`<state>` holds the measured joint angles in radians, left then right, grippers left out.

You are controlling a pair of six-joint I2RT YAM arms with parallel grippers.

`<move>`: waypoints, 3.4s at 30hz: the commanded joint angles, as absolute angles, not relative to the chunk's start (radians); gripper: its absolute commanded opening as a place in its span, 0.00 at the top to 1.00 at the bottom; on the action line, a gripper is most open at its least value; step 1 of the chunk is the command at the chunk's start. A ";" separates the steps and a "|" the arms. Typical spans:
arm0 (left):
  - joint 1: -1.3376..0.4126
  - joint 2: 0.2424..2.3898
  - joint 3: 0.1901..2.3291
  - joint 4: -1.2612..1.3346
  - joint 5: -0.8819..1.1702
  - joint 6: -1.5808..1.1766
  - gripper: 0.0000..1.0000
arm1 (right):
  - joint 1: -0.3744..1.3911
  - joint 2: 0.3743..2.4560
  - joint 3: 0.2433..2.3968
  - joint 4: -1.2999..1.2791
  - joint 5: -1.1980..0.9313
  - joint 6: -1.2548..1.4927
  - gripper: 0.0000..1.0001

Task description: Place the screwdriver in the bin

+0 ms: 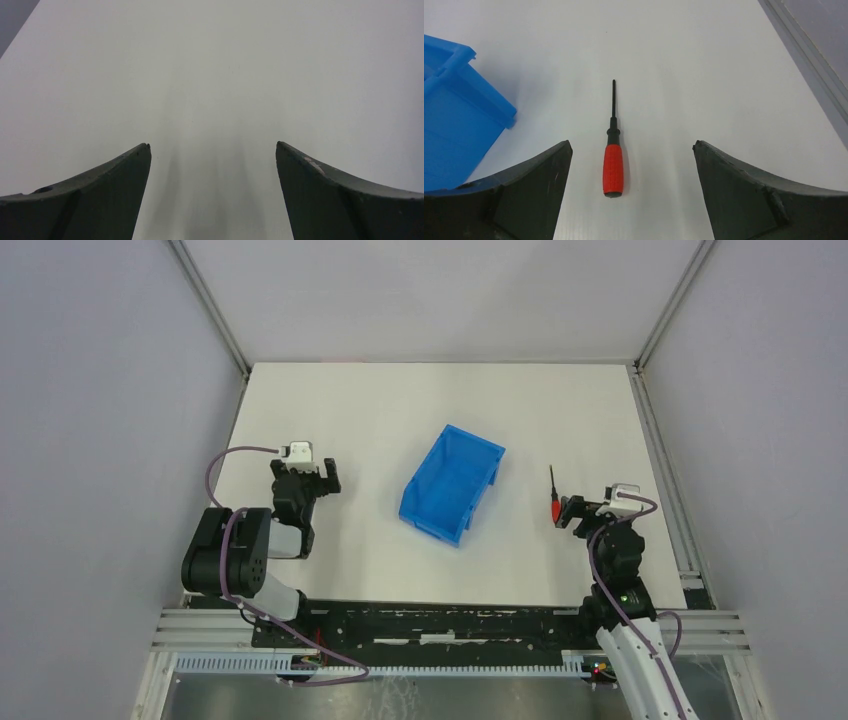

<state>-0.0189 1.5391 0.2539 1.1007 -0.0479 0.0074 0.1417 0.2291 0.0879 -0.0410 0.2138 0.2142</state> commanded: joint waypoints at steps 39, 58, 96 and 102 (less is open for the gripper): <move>-0.020 1.528 0.258 1.140 -0.052 -0.025 0.00 | 0.135 1.616 0.918 -0.485 0.104 0.103 0.30; -0.020 1.528 0.258 1.140 -0.051 -0.025 0.00 | 0.171 1.353 1.275 -0.774 -0.012 0.202 1.00; -0.020 1.529 0.258 1.140 -0.051 -0.024 0.00 | 0.681 1.648 1.059 -0.192 0.073 0.558 0.49; -0.020 1.528 0.258 1.140 -0.051 -0.025 0.00 | 0.680 1.575 1.163 -0.267 0.146 0.496 0.48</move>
<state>-0.0189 1.5391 0.2539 1.1007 -0.0479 0.0074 0.6807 1.6436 1.0622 -0.2352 0.0746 0.5495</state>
